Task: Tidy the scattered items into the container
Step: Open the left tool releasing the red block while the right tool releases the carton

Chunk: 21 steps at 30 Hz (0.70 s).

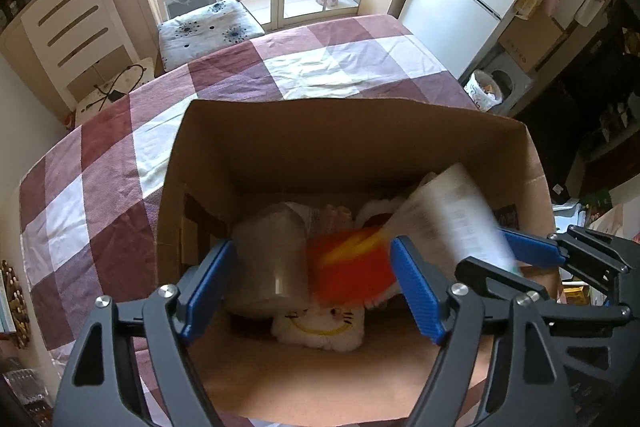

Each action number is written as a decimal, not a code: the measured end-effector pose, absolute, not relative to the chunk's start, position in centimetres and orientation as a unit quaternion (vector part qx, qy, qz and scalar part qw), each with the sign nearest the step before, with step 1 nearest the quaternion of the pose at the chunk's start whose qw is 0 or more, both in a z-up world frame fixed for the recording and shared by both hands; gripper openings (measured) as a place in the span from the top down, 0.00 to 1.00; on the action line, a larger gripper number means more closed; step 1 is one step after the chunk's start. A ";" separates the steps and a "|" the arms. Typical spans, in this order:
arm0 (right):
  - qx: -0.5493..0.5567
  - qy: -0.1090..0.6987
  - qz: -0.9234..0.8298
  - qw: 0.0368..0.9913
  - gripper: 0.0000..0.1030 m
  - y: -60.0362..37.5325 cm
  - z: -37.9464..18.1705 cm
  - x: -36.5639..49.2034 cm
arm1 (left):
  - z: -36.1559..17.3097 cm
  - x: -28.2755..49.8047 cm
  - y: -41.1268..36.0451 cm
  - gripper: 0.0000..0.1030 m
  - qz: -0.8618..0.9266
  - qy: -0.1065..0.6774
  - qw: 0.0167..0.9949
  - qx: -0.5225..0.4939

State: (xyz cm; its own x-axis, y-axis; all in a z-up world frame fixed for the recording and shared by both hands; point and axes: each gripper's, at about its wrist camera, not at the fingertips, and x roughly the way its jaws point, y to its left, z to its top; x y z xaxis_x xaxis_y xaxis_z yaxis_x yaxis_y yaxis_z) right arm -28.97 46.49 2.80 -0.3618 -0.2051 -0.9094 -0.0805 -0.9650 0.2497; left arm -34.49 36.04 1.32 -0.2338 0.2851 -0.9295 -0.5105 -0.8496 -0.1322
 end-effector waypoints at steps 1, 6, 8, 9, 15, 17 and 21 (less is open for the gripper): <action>0.563 -0.130 -0.815 0.038 0.61 46.6 3.0 -28.9 | 1.4 -34.5 36.0 0.21 0.780 0.099 0.255 -0.563; 0.554 -0.140 -0.820 0.033 0.61 47.2 4.5 -28.4 | 2.5 -34.4 35.7 0.18 0.783 0.101 0.251 -0.560; 0.548 -0.150 -0.822 0.031 0.61 47.6 5.2 -28.1 | 3.0 -33.9 35.5 0.16 0.786 0.105 0.249 -0.556; 0.545 -0.155 -0.823 0.029 0.61 47.8 5.5 -27.9 | 3.2 -33.8 35.4 0.15 0.787 0.107 0.247 -0.555; 0.535 -0.174 -0.827 0.015 0.61 48.2 7.2 -26.4 | 4.1 -31.7 34.4 0.12 0.793 0.114 0.225 -0.555; 0.534 -0.173 -0.827 0.010 0.61 48.2 7.4 -25.9 | 4.2 -30.9 34.0 0.12 0.793 0.114 0.218 -0.557; 0.537 -0.163 -0.828 -0.004 0.60 47.8 7.5 -24.9 | 4.4 -29.4 33.4 0.11 0.794 0.115 0.205 -0.561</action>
State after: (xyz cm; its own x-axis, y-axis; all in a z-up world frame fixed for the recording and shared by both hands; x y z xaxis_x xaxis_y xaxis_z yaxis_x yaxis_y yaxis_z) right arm -24.88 47.84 7.50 -0.4242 -0.1687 -0.8897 -0.1810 -0.9469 0.2658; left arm -29.39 33.38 4.43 -0.2867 0.1964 -0.9377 -0.4548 -0.8893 -0.0471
